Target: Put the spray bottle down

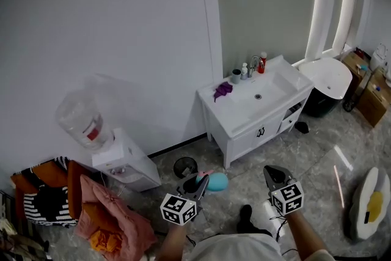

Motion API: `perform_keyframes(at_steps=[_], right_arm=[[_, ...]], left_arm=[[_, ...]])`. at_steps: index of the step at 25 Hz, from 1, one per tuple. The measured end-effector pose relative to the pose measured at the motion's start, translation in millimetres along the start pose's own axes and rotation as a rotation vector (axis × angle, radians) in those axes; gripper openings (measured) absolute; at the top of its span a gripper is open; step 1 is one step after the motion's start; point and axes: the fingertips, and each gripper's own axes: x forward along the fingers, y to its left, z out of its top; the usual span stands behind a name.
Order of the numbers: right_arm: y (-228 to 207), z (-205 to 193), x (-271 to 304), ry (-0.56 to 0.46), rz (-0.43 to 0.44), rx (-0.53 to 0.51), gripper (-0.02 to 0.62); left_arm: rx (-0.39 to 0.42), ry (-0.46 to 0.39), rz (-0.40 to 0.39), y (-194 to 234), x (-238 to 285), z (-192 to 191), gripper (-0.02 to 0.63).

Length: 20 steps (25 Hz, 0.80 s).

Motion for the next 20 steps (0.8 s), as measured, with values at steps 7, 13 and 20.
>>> perform_keyframes(at_steps=[7,13,20], right_arm=[[-58.7,13.9,46.3,0.008,0.045,-0.005,0.01],[-108.8,25.2,79.0,0.01,0.09,-0.021,0.011],[-177.2,32.4,106.2,0.003,0.117,-0.007,0.011]], left_arm=[[-0.003,0.005,0.039,15.3,58.1,18.5,0.061],[-0.012,0.009,0.08,22.6,111.4,30.6,0.061],[-0.016,0.011,0.131,28.0,170.7,38.8,0.06]])
